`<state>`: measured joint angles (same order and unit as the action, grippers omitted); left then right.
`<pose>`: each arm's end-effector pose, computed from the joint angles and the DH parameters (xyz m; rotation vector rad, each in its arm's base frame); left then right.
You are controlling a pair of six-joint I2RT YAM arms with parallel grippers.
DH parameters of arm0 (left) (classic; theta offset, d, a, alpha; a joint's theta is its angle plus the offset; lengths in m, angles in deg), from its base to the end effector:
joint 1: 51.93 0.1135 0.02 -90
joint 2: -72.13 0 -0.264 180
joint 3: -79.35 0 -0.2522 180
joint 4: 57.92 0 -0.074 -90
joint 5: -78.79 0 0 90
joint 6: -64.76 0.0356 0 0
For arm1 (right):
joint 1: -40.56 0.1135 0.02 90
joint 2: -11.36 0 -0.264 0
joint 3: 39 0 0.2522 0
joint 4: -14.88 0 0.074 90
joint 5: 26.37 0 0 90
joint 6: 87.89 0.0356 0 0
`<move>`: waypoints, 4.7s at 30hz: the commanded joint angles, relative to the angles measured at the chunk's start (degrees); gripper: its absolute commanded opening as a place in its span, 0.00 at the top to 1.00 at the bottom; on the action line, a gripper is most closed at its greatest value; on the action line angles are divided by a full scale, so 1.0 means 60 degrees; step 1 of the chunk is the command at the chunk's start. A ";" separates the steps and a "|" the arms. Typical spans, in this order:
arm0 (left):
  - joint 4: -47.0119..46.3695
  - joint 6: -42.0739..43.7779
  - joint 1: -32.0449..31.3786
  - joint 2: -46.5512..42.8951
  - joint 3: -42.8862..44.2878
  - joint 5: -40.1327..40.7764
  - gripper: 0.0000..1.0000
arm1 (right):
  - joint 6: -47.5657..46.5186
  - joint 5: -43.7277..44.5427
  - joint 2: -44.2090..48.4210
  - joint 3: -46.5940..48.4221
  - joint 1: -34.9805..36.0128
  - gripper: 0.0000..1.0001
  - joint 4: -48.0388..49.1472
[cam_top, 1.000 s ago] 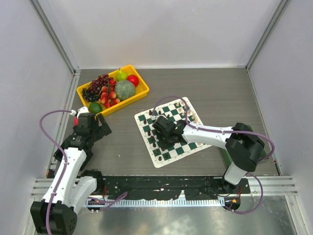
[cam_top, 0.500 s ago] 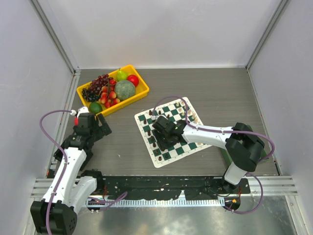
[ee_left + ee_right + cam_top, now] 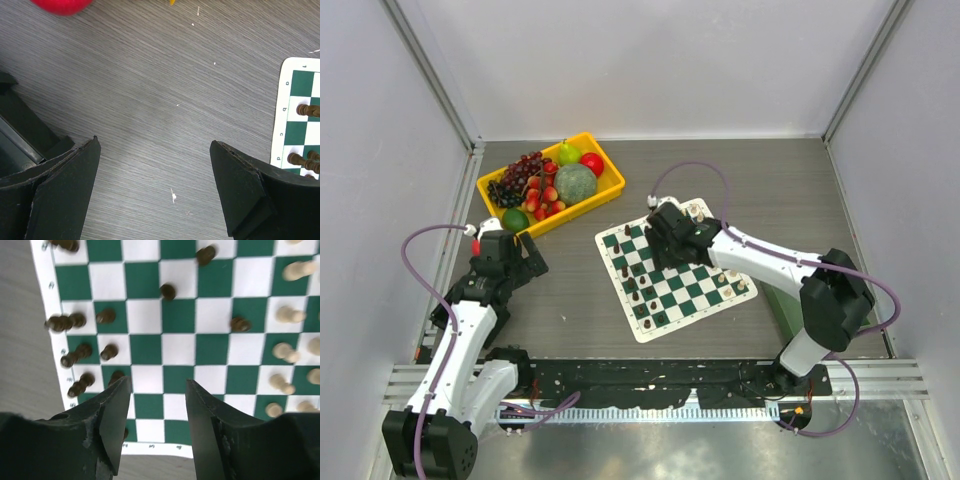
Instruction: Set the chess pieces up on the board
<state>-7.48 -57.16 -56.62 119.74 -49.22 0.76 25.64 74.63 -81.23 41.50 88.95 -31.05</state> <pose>0.1684 -0.0064 0.2462 -0.6513 2.2710 -0.0599 0.2284 0.2469 0.2320 -0.4841 2.5258 0.2322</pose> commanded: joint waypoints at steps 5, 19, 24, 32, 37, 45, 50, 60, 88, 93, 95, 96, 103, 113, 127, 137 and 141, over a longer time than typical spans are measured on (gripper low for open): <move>-0.0168 0.0310 0.0034 -0.0070 0.0079 0.0232 0.01 | -0.0361 0.0188 -0.0401 0.1399 -0.1251 0.46 -0.0162; -0.0080 0.0340 0.0049 -0.0084 0.0108 0.0217 0.01 | -0.0669 -0.0852 -0.2554 0.3845 -0.1340 0.46 -0.0440; -0.0065 0.0354 0.0049 -0.0143 0.0108 0.0217 0.01 | -0.0874 -0.1043 -0.3170 0.4563 -0.1325 0.46 -0.0645; -0.0050 0.0369 0.0049 -0.0157 0.0138 0.0173 0.01 | -0.0889 -0.1234 -0.3960 0.5282 -0.1267 0.46 -0.0719; -0.0035 0.0369 0.0034 -0.0231 0.0094 0.0174 0.01 | -0.0948 -0.0985 -0.4385 0.5765 -0.1267 0.46 -0.0748; -0.0065 0.0355 0.0049 -0.0260 0.0079 0.0130 0.01 | -0.0977 -0.0560 -0.5059 0.6731 -0.1281 0.48 -0.1143; -0.0094 0.0340 0.0049 -0.0231 0.0064 0.0071 0.01 | -0.0889 -0.1086 -0.5089 0.6835 -0.1223 0.49 -0.0895; -0.0094 0.0398 0.0049 -0.0187 0.0065 0.0232 0.01 | -0.0816 -0.1424 -0.5616 0.7625 -0.0988 0.46 -0.0996; -0.0094 0.0340 0.0049 -0.0216 0.0050 0.0174 0.01 | -0.1051 -0.1072 -0.6672 0.8696 -0.0900 0.67 -0.1539; -0.0079 0.0340 0.0049 -0.0216 0.0050 0.0174 0.01 | -0.1065 -0.1014 -0.6701 0.8754 -0.0871 0.66 -0.1612; -0.0094 0.0340 0.0049 -0.0202 0.0064 0.0159 0.01 | -0.1109 -0.0941 -0.6774 0.8827 -0.0871 0.65 -0.1743; -0.0079 0.0354 0.0049 -0.0216 0.0050 0.0159 0.01 | -0.1124 -0.0883 -0.6832 0.8857 -0.0871 0.65 -0.1773; -0.0065 0.0340 0.0049 -0.0187 0.0050 0.0144 0.01 | -0.1197 -0.0721 -0.6921 0.8959 -0.0857 0.64 -0.1934; -0.0021 0.0325 0.0049 -0.0173 0.0094 0.0144 0.01 | -0.1314 -0.0677 -0.7009 0.9106 -0.0842 0.73 -0.2008; 0.0009 0.0267 0.0049 -0.0319 0.0050 0.0174 0.01 | -0.1446 -0.0530 -0.5136 0.7439 -0.0462 0.84 -0.1437; -0.0021 0.0267 0.0049 -0.0202 0.0079 0.0115 0.01 | -0.1241 -0.0633 -0.4328 0.6177 0.0080 0.84 -0.1261; 0.0009 0.0267 0.0049 -0.0318 0.0021 0.0173 0.01 | -0.1153 -0.0765 -0.4386 0.6074 0.0285 0.85 -0.1334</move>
<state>-6.99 -55.79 -56.62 118.63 -49.22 1.19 17.71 70.44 -109.84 78.53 89.45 -40.09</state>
